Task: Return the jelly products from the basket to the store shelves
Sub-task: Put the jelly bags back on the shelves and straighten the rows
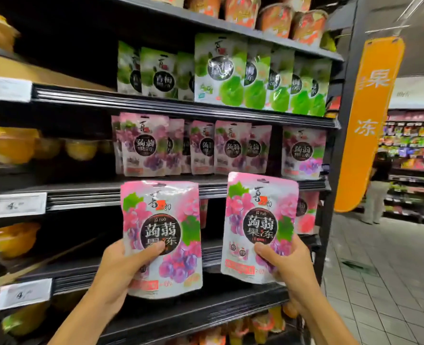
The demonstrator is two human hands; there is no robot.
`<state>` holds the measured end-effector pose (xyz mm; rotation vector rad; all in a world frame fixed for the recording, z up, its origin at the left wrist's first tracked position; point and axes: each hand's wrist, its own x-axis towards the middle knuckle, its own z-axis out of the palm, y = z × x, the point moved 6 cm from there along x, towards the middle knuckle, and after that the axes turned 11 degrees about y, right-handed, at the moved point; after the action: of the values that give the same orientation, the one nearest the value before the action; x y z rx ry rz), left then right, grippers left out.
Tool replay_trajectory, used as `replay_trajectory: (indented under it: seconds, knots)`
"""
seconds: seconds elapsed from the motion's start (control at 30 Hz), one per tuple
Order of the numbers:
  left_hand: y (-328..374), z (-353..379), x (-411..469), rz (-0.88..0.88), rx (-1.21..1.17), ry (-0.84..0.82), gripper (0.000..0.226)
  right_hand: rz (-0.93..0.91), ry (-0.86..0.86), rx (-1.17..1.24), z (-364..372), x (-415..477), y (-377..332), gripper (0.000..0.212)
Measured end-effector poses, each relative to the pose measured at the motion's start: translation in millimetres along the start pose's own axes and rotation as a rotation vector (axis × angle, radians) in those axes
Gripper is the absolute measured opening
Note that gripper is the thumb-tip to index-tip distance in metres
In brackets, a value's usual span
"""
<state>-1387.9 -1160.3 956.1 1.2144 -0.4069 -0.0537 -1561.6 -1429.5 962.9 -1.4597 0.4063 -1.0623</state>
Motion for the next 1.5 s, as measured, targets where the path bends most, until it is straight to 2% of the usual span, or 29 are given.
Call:
replay_trajectory:
  seconds: [0.17, 0.3, 0.53, 0.67, 0.8, 0.9, 1.0, 1.17, 1.3, 1.5]
  knots:
    - [7.9, 52.1, 20.2, 0.018, 0.010, -0.001, 0.054, -0.071, 0.018, 0.022, -23.0, 50.3, -16.8, 0.056]
    - [10.7, 112.3, 38.1, 0.027, 0.015, 0.030, 0.041, -0.166, 0.028, 0.009, -46.6, 117.2, -23.9, 0.047]
    - [12.0, 213.2, 78.5, 0.050, 0.041, 0.102, 0.044, -0.165, -0.010, 0.023, -70.5, 240.5, -29.8, 0.038]
    - [15.0, 253.7, 94.0, 0.068, 0.039, 0.110, 0.032, -0.097, -0.085, 0.091, -63.8, 287.9, -24.7, 0.034]
    - [19.3, 271.6, 104.3, 0.102, 0.069, 0.124, 0.038, -0.071, -0.166, 0.114, -53.6, 314.5, -20.0, 0.036]
    - [18.9, 279.6, 107.2, 0.114, 0.081, 0.113, 0.050, -0.084, -0.169, 0.103, -49.7, 324.9, -23.9, 0.051]
    - [18.7, 283.7, 108.6, 0.118, 0.111, 0.107, 0.058, -0.168, -0.149, 0.086, -49.4, 332.6, -27.9, 0.038]
    - [16.2, 285.9, 108.8, 0.113, 0.099, 0.100, 0.058, -0.275, -0.171, -0.033, -52.7, 335.3, -20.5, 0.042]
    - [9.3, 285.7, 107.6, 0.093, 0.107, 0.098, 0.054, -0.313, -0.190, -0.189, -71.9, 337.5, -13.7, 0.054]
    - [4.9, 287.8, 107.9, 0.075, 0.103, 0.080, 0.049, -0.422, -0.049, -0.308, -103.8, 332.0, -10.5, 0.035]
